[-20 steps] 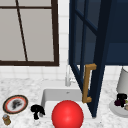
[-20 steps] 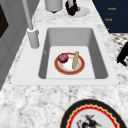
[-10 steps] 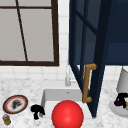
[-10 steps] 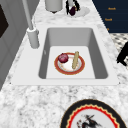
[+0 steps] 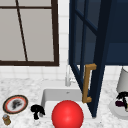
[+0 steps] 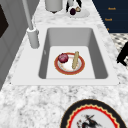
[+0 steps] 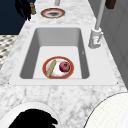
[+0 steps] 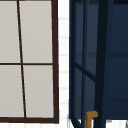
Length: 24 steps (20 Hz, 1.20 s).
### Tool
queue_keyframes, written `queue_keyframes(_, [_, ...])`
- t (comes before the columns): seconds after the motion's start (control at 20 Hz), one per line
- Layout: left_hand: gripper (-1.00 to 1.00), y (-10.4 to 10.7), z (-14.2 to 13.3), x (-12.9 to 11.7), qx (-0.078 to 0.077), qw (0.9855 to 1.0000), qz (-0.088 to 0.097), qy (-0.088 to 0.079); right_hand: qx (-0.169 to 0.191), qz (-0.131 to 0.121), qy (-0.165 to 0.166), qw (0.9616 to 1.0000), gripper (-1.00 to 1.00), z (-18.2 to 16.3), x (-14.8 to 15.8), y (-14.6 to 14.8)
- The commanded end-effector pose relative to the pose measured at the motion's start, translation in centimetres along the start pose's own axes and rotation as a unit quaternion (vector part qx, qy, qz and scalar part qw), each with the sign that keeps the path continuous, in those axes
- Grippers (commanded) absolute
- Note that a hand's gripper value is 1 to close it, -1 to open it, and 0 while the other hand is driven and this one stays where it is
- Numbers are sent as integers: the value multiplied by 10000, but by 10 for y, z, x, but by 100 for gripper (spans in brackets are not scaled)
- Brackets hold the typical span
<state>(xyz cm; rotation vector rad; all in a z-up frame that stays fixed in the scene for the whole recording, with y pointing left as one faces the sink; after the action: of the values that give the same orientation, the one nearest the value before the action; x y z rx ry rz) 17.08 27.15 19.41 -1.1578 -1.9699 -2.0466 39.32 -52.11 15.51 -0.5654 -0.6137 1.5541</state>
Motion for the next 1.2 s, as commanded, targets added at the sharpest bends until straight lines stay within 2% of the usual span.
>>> queue_keyframes(0.0, [0,0,0,0,0,10000,0,0,-32,5,6,10000,-100,0,0,0])
queue_keyframes(0.1, [0,0,0,0,0,10000,0,0,54,67,16,10000,-100,-3,6,3])
queue_keyframes(0.15, [0,0,0,0,0,10000,0,0,-129,-86,-13,9999,-100,6,-7,5])
queue_keyframes(0.25, [0,0,0,0,0,10000,0,0,-342,-207,6,9992,-100,20,-6,6])
queue_keyframes(0.4, [0,0,0,0,0,10000,0,0,-481,-157,-75,9987,-100,37,-14,9])
queue_keyframes(0.65, [0,0,0,0,0,10000,0,0,-719,-149,15,9973,-100,61,-20,17])
queue_keyframes(1.0, [0,0,0,0,0,10000,0,0,-949,-132,11,9954,-100,96,-18,59])
queue_keyframes(1.15, [0,0,0,0,0,10000,0,0,-818,-114,-45,9966,-100,112,-19,76])
